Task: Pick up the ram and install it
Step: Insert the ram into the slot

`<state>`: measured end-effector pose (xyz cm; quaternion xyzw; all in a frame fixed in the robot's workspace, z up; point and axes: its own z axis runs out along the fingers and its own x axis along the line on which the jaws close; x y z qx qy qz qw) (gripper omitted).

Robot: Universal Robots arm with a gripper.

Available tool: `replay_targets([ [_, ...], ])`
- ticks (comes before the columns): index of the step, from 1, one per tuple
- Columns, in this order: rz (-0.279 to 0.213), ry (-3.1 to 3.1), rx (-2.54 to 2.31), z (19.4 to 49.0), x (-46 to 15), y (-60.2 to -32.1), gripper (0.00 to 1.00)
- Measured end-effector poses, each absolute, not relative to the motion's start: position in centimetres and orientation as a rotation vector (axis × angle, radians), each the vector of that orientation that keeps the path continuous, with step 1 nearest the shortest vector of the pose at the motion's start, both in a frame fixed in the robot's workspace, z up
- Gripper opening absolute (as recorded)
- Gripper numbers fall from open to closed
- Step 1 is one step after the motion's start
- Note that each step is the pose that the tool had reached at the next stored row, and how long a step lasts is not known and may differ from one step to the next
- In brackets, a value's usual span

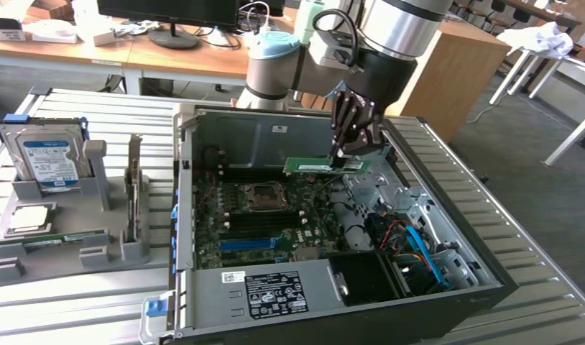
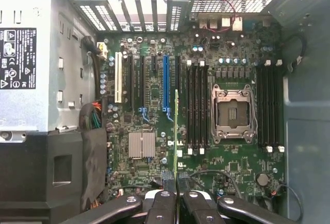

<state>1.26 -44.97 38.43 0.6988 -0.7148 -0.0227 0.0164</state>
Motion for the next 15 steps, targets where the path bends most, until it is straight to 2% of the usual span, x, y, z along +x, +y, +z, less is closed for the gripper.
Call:
replay_targets([
  [15,-0.071,-2.223,2.172,38.0,0.1,-45.0,0.13],
])
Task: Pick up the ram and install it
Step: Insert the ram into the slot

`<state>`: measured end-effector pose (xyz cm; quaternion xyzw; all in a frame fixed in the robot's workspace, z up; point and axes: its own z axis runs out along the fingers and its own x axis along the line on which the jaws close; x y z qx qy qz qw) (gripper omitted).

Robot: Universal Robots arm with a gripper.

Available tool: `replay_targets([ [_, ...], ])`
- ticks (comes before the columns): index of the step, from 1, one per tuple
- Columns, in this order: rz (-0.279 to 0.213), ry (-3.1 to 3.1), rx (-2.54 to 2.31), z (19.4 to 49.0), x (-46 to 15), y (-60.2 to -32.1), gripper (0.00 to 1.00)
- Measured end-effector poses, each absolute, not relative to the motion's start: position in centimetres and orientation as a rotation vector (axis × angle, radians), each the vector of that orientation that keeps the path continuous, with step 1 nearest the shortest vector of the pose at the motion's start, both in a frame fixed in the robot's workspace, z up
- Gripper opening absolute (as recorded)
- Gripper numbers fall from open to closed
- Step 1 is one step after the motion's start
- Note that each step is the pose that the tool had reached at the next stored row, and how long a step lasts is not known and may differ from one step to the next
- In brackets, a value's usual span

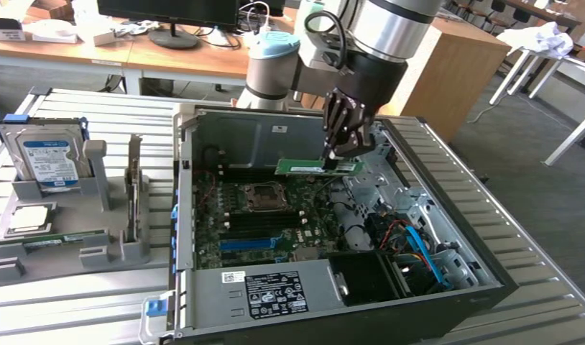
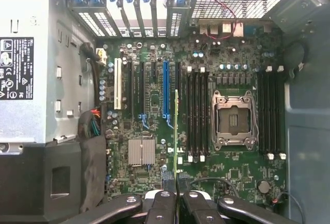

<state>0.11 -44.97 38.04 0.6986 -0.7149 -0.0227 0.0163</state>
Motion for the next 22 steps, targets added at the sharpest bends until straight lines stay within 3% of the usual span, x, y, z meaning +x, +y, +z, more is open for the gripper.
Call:
replay_targets([
  [22,-0.071,-2.223,2.172,37.0,-1.2,-44.1,0.13],
])
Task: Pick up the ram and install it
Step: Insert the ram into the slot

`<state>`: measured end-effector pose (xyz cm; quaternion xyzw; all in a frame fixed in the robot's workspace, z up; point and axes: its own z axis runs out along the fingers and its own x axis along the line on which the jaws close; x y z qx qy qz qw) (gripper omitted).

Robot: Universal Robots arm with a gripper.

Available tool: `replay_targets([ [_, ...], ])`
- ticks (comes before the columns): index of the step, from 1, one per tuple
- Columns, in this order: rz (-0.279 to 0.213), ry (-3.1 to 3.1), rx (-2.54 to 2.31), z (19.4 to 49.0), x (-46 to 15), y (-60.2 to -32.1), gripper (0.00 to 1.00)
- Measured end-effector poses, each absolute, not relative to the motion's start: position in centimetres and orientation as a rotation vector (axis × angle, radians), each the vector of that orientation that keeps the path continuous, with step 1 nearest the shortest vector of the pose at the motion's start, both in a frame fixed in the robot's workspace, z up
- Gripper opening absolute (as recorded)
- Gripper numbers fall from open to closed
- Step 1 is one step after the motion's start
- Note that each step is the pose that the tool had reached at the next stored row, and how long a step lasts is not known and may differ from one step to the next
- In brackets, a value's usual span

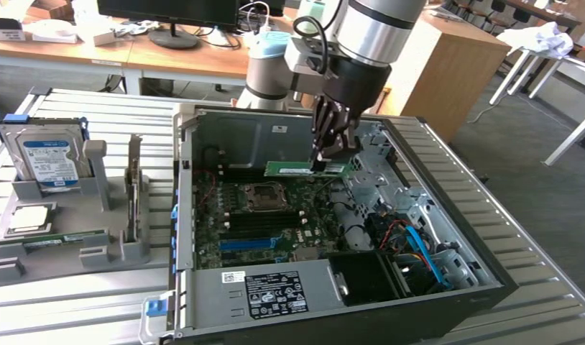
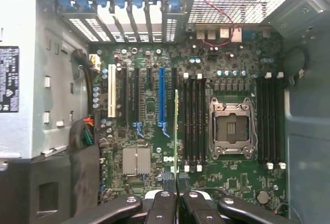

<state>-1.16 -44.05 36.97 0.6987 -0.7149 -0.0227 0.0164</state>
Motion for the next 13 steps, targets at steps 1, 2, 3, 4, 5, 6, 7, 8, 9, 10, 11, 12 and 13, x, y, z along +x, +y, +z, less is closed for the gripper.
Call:
replay_targets([
  [1,-0.07,-2.223,2.172,36.91,-1.2,-43.91,0.13],
  [2,-0.071,-2.223,2.172,36.84,-1.25,-43.77,0.13],
  [3,-0.071,-2.223,2.172,36.79,-1.27,-43.67,0.13],
  [4,-0.071,-2.223,2.172,36.73,-1.3,-43.59,0.13],
  [5,-0.071,-2.223,2.172,36.68,-1.32,-43.53,0.13],
  [6,-0.071,-2.223,2.172,36.63,-1.32,-43.49,0.13],
  [7,-0.071,-2.223,2.172,36.57,-1.33,-43.44,0.13],
  [8,-0.07,-2.223,2.172,36.53,-1.34,-43.39,0.13],
  [9,-0.071,-2.223,2.172,36.47,-1.34,-43.33,0.13],
  [10,-0.071,-2.223,2.172,36.42,-1.34,-43.28,0.13],
  [11,-0.071,-2.223,2.172,36.37,-1.35,-43.23,0.13],
  [12,-0.071,-2.223,2.172,36.32,-1.35,-43.18,0.13],
  [13,-0.071,-2.223,2.172,36.25,-1.36,-43.14,0.13],
])
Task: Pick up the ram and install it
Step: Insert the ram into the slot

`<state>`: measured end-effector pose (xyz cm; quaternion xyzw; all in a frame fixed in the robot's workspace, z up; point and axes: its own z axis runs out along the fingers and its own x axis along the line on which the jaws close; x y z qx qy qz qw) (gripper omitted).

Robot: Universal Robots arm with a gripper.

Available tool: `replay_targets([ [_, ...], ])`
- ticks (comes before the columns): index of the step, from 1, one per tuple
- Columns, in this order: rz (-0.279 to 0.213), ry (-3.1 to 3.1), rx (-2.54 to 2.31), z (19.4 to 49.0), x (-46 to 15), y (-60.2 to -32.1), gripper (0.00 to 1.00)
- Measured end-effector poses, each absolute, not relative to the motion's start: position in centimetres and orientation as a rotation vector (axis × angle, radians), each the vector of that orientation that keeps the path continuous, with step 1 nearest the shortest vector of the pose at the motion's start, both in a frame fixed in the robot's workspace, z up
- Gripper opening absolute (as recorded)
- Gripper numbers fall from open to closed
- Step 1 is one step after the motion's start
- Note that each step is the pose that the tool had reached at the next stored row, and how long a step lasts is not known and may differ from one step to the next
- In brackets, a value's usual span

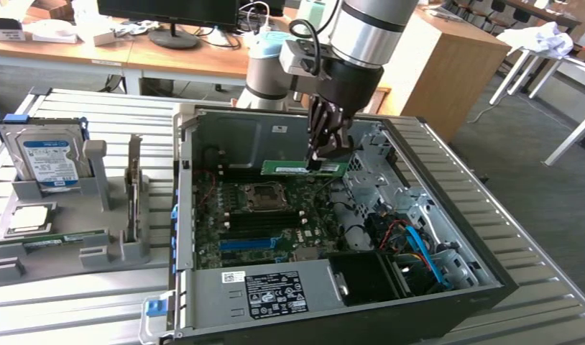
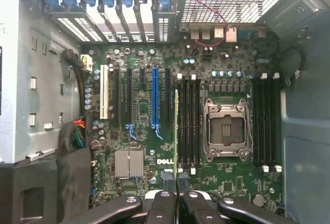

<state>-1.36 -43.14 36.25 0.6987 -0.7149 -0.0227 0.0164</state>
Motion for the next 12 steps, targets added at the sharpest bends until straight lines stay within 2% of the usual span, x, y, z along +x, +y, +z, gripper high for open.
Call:
replay_targets([
  [12,-0.071,-2.223,2.172,35.4,-1.4,-41.9,0.13],
])
